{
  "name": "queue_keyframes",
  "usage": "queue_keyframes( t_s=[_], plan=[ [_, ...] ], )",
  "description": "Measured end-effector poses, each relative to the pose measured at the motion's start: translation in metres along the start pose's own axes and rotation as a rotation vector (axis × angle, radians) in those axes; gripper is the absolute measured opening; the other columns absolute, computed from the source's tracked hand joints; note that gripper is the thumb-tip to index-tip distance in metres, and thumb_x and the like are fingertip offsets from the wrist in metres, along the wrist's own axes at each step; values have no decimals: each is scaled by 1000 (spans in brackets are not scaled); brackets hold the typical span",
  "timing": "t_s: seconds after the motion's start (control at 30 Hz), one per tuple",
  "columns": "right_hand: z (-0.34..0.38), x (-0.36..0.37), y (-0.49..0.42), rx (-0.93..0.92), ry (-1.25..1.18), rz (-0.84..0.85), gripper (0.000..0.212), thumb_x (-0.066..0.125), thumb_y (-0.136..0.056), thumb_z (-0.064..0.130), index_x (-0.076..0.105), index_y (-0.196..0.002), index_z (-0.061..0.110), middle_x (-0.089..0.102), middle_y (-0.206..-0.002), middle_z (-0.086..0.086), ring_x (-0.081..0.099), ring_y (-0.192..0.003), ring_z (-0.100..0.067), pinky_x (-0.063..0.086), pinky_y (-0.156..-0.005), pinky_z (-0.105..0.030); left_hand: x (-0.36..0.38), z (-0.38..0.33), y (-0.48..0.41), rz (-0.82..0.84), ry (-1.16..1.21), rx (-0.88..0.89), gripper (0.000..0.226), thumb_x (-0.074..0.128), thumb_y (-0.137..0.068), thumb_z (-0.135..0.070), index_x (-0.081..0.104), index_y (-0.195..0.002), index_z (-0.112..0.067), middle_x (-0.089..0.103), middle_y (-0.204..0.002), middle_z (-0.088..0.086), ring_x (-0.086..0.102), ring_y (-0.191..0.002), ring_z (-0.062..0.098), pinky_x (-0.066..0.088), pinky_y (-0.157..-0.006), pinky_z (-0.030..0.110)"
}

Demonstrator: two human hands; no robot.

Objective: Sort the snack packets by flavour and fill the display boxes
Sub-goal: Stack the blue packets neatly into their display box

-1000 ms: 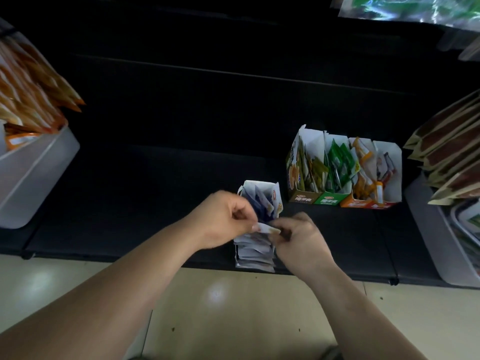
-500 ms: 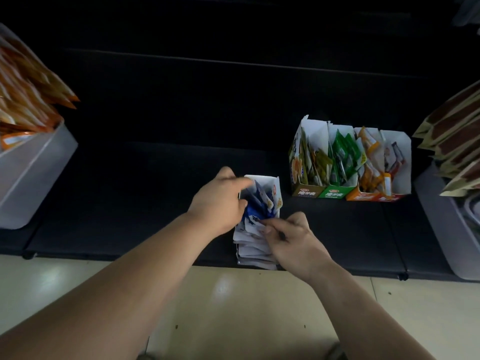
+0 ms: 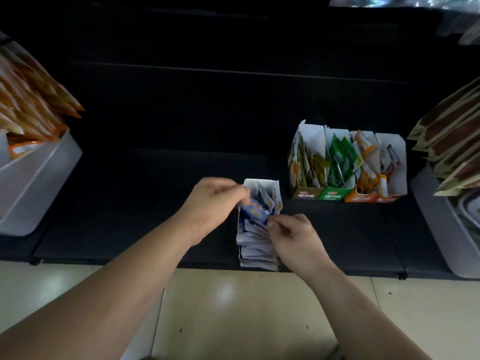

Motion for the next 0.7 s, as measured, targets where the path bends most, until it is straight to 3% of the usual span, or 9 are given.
queue_keyframes(
  t_s=[0.07,0.13,0.23,0.33,0.47,0.6,0.7],
  plan=[
    [6,-5,0,55,-106,-34,24,58,-102,28,74,-117,36,56,-116,6,58,-96,-1,43,-82,-14,-5,3,8,-41,45,-31,20,80,-89,-29,78,-80,-11,79,-85,-3,75,-87,8,57,-79,22],
    [10,-8,-1,113,-198,-47,21,59,-100,25,77,-105,34,67,-105,6,63,-88,-6,51,-79,-24,-9,6,14,-60,92,-53,13,88,-81,-16,76,-84,-11,79,-85,1,76,-80,9,58,-70,21],
    [20,-7,6,196,-359,-16,18,63,-98,20,77,-87,21,66,-73,3,59,-64,-15,51,-58,-32,-13,12,22,-56,160,-122,35,88,-77,-1,75,-103,-21,76,-103,-2,77,-88,12,63,-76,28],
    [26,-6,12,232,-446,-33,13,70,-97,26,78,-91,17,68,-73,-4,60,-59,-15,51,-56,-33,-15,14,26,-1,322,-182,48,82,-81,5,72,-121,-20,77,-114,-1,77,-99,14,62,-82,31],
    [34,-9,12,252,-671,-51,17,79,-92,24,76,-107,16,76,-86,-7,65,-66,-19,55,-58,-34,-20,7,28,31,511,-180,44,78,-84,7,73,-118,-19,79,-109,1,78,-98,19,63,-76,29],
    [55,-26,8,132,-794,-117,10,74,-93,6,69,-100,11,74,-84,-7,63,-65,-18,50,-55,-31,-21,6,22,-83,205,-29,36,83,-83,-1,75,-113,-20,78,-100,-3,75,-90,3,56,-71,14],
    [72,-50,7,-72,-580,-256,11,68,-98,6,63,-95,16,73,-79,3,62,-64,-8,51,-54,-25,-16,12,17,-130,4,27,33,75,-92,-6,71,-119,-23,71,-107,-12,70,-89,-3,55,-80,13]
  ],
)
Point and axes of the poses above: each hand's wrist, its own y-axis away from the middle knuckle, its own x-axis out of the palm, z = x × y, the point moved 4 cm from there along -y, towards the middle knuckle
